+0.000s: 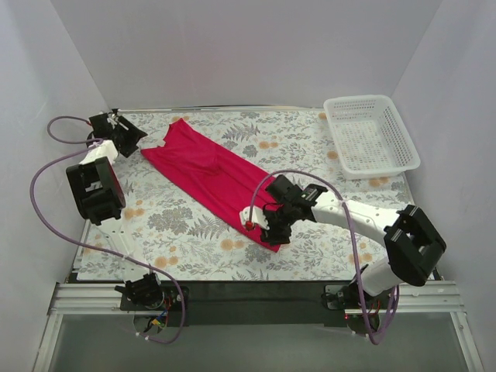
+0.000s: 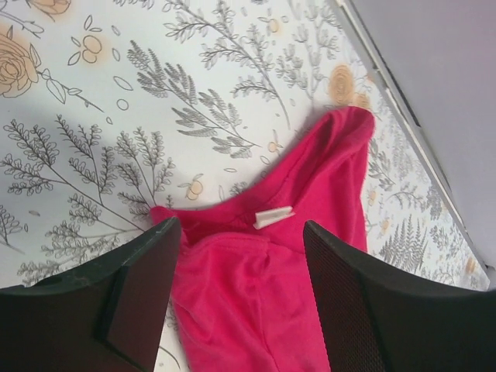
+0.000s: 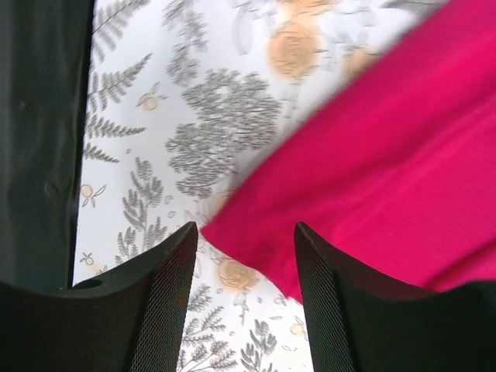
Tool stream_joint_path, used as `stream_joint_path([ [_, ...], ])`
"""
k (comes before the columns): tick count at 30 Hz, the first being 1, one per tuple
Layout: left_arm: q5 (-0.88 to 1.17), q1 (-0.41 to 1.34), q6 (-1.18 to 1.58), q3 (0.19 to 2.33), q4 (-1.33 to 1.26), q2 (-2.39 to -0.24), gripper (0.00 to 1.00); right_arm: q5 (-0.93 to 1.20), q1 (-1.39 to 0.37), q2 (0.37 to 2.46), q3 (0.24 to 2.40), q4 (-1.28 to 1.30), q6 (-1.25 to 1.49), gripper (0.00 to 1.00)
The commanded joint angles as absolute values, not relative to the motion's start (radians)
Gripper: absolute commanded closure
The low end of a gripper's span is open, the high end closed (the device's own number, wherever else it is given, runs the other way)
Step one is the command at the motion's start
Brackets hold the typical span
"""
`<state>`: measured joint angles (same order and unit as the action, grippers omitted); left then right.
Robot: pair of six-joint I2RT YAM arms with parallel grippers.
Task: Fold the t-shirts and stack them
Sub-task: Fold the tshirt
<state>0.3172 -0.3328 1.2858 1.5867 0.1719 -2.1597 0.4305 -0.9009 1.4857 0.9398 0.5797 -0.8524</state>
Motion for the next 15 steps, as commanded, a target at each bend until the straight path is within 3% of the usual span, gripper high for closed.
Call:
stream_joint_path([
  [1,0.327,-0.337,1.233,1.551,0.134,-1.988,0.4,0.491,-0.8,1.468,1.043,0.594,-0.77,0.5],
  [8,0.353,-0.344,1.33,1.182,0.006,-1.682,0.35,0.586,-0.404,1.635,1.221,0.508,-0.482,0.5],
  [15,0.583,-0.339,1.5,0.722,-0.09,-1.415,0.35,0.575,-0.296,1.805,1.272,0.492,-0.428,0.52],
])
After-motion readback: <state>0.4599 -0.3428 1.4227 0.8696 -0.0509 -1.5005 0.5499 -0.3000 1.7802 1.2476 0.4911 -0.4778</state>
